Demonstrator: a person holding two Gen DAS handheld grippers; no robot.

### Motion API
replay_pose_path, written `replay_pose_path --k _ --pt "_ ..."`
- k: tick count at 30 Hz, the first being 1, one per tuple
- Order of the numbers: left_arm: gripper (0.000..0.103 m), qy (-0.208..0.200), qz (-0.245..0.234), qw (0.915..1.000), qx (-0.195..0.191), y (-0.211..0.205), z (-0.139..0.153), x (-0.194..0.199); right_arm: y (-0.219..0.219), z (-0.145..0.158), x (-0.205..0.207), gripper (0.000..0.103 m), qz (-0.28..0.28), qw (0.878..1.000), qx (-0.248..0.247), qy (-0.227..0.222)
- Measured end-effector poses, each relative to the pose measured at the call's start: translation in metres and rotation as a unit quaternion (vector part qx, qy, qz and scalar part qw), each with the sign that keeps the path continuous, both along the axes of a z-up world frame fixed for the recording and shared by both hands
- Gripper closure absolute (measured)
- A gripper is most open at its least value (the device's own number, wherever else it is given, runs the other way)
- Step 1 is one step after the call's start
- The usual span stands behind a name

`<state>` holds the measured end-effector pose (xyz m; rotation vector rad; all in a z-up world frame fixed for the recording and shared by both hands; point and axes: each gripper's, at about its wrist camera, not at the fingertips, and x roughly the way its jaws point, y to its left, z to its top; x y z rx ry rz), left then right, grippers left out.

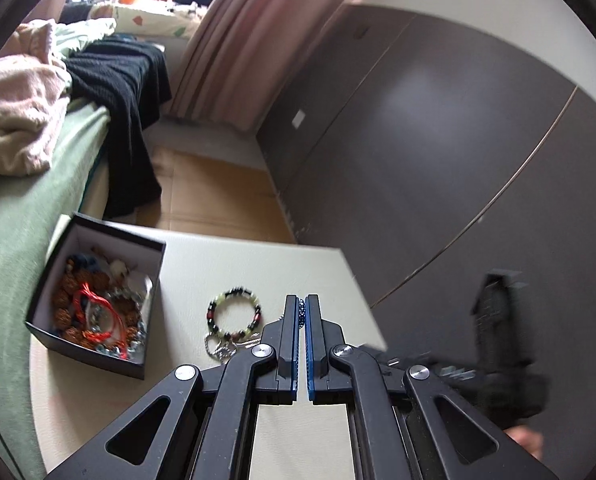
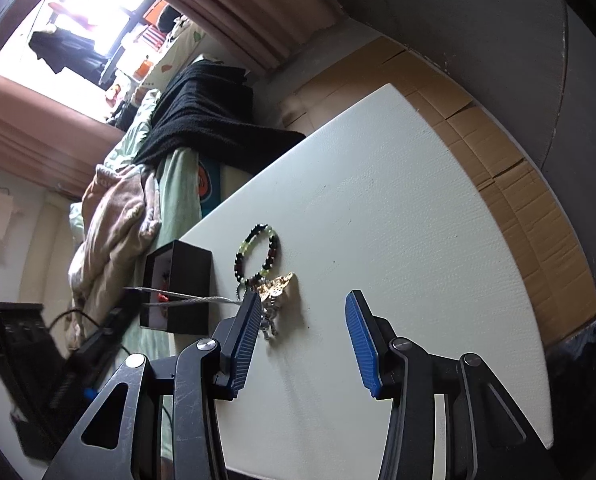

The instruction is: Organize jewelry

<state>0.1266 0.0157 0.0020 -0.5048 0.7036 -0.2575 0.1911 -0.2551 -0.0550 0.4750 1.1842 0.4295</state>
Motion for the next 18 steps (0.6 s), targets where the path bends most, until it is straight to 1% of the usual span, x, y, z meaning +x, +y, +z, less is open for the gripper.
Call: replay_pose_path --k 4,9,13,18 --pt "0.101 -0.030 0.005 0.9995 -0.006 0.008 0.021 -0.013 0.010 -0.003 -0.001 0.058 0.009 1.000 -0.005 0.004" --pt "0.101 -0.056 0.031 0.9978 -0.018 0.028 0.039 -0.026 0.027 -0.006 0.000 0.058 0.025 1.000 -0.015 0.001" --pt "0.101 -0.071 0.046 0.9960 -0.029 0.043 0.047 -0.034 0.046 -0.014 0.002 0.058 0.046 0.999 -0.024 0.007" --pt "0.101 -0.077 0.062 0.9946 -0.032 0.055 0.048 -0.042 0.064 -0.022 0.005 0.058 0.055 0.998 -0.031 0.011"
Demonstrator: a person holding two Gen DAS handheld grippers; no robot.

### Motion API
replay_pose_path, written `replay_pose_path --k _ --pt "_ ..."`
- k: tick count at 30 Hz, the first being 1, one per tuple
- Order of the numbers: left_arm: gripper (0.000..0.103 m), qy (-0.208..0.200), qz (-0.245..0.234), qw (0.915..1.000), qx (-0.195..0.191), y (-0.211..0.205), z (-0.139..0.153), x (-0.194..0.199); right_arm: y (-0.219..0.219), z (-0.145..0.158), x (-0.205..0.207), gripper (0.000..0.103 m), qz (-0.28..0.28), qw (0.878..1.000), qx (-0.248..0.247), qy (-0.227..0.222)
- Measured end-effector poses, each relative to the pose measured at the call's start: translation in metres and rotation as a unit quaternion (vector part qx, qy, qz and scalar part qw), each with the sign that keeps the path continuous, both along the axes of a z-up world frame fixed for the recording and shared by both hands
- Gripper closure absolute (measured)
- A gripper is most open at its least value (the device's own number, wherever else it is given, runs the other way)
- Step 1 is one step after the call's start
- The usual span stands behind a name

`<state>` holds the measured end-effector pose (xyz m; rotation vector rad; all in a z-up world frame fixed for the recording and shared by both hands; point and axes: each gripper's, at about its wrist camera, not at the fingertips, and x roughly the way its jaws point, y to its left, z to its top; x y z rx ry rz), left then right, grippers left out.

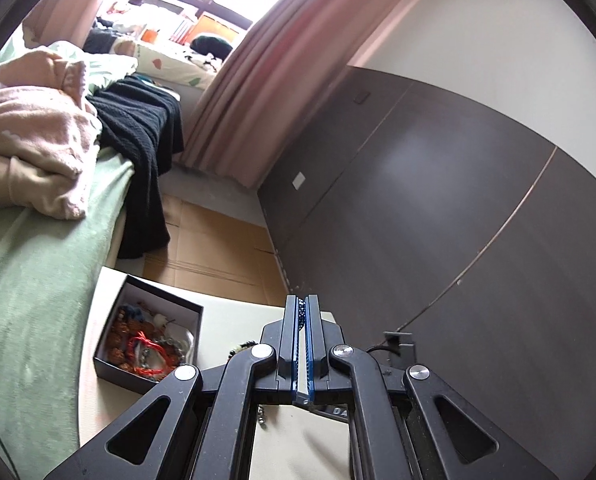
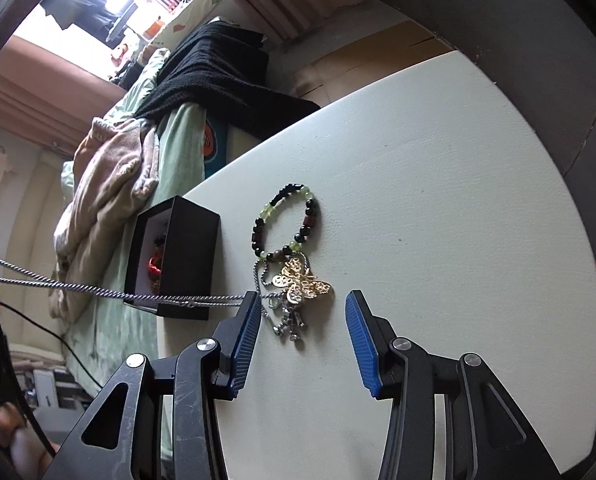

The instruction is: Organize jewelry

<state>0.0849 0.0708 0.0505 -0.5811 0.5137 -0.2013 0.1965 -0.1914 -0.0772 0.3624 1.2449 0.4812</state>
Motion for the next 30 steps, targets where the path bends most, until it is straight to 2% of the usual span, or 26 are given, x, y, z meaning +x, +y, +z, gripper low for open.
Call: replay_pose_path --k 12,19,20,22,26,30 --pt "0.101 0.012 0.009 0.9999 -0.006 0.019 -0.010 0.006 0.043 -0.010 0.011 0.058 0.031 0.996 -0.079 -0.026" --pt "0.101 0.022 0.013 0.9997 -0.008 0.023 -0.015 0.011 0.057 -0.015 0.012 0.058 0.045 0.986 -0.154 -0.040" --pt "0.101 0.021 0.012 0.9997 -0.007 0.023 -0.014 0.011 0.057 -0.015 0.011 0.059 0.046 0.986 -0.155 -0.042" --pt "0.101 0.018 0.011 0.9998 -0.006 0.021 -0.012 0.011 0.052 -0.014 0.010 0.072 0.041 0.986 -0.156 -0.039" --pt "0.101 0.011 0.007 0.9999 -0.001 0.016 -0.003 0.012 0.034 -0.012 0.010 0.084 0.028 0.993 -0.113 -0.018" --pt "0.101 -0.003 0.003 0.9999 0.015 0.006 0.015 0.010 0.016 -0.004 0.009 0.084 0.011 0.997 -0.078 -0.015"
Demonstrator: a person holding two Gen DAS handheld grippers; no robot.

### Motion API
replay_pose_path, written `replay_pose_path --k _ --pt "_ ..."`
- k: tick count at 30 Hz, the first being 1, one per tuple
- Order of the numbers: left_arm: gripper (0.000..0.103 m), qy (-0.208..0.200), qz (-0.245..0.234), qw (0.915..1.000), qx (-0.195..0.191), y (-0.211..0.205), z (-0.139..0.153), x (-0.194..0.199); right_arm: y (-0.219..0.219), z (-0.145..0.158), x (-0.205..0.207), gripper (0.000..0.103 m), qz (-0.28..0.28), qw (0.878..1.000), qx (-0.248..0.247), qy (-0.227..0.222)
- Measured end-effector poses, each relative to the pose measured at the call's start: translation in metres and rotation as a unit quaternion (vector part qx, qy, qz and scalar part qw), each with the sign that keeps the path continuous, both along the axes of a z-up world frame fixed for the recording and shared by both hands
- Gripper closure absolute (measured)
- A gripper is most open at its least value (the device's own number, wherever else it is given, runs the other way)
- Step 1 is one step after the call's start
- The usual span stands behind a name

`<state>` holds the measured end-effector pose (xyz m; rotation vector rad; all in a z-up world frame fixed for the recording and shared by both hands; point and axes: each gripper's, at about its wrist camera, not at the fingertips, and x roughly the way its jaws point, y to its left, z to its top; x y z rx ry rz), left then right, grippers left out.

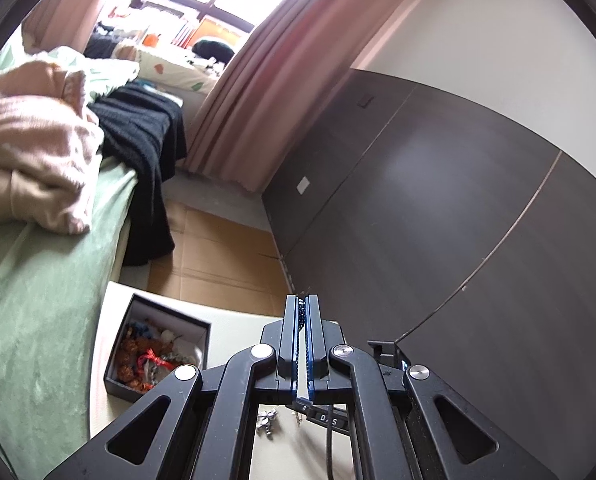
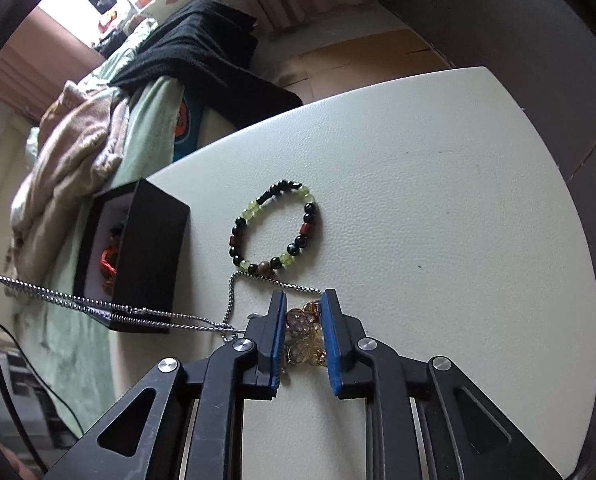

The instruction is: Organize jewelry

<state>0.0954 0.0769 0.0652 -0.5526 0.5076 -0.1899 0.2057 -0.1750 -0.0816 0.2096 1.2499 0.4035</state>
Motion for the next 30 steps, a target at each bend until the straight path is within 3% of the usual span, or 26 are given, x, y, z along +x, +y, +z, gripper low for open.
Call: replay_pose_path --k 7,17,30 --pt "0.101 -0.022 0.004 0.9990 0.038 -0.013 0.043 -0.002 -0.022 0.013 -0.002 0.084 -0.011 0.999 0.045 -0.006" --pt "0.101 -0.075 0.011 0.9922 0.099 -0.035 0.126 -0.007 -0.031 0.024 0.000 0.084 -0.017 0.997 0.079 -0.008" --pt "0.101 -0.110 0.046 0.9809 0.154 -0.035 0.186 -0.014 -0.040 0.041 -0.010 0.084 -0.008 0.992 0.123 -0.020"
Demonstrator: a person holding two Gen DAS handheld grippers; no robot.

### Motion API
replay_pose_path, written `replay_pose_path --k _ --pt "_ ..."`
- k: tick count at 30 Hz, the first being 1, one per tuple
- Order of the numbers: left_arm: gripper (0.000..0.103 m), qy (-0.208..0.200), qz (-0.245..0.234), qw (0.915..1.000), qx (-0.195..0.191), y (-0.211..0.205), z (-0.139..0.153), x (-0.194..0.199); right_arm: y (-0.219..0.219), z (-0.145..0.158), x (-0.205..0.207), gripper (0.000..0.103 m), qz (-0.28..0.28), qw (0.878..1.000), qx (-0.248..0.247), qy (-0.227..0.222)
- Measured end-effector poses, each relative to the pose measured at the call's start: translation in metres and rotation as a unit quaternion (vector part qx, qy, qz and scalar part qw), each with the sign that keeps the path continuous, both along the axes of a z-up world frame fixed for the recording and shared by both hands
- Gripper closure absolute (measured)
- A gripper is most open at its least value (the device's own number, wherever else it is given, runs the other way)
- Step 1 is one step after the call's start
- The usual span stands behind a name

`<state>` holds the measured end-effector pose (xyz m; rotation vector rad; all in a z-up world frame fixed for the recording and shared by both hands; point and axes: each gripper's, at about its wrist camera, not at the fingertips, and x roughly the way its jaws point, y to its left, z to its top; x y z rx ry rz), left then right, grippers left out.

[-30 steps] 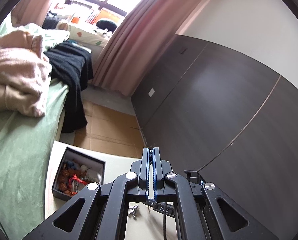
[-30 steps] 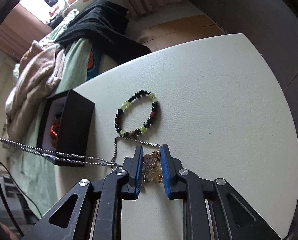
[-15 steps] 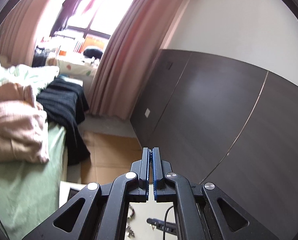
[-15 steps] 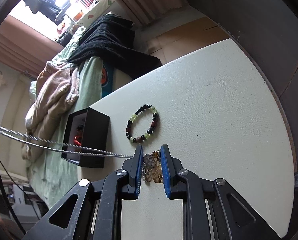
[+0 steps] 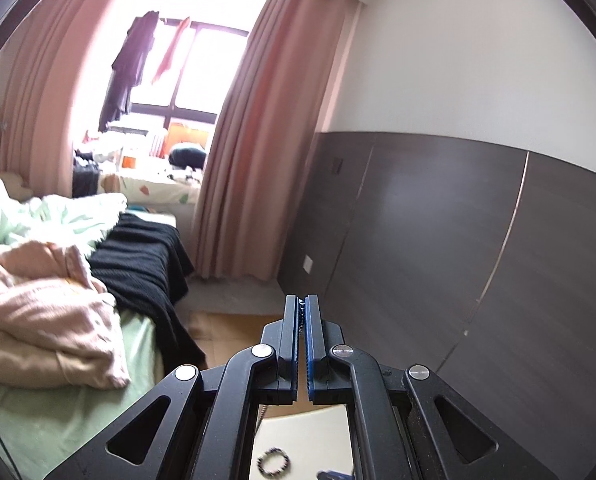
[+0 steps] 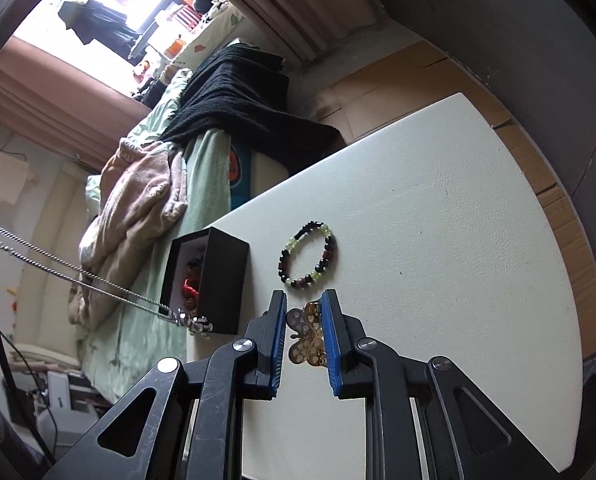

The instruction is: Organize jewelry

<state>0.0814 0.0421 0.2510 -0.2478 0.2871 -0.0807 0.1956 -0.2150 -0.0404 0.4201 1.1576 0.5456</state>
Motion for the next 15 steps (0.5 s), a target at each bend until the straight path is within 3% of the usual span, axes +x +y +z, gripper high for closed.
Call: replay_pose_path --k 6,15 --pt "0.101 -0.010 0.022 0.9997 0.009 0.014 0.014 0.002 0.003 0.000 -0.004 0.084 0.009 1.000 -0.001 -0.002" --pt "0.101 0.002 0.026 0.9996 0.011 0.019 0.002 0.011 0.001 -0.003 -0.004 0.084 0.004 1.000 -0.003 0.002"
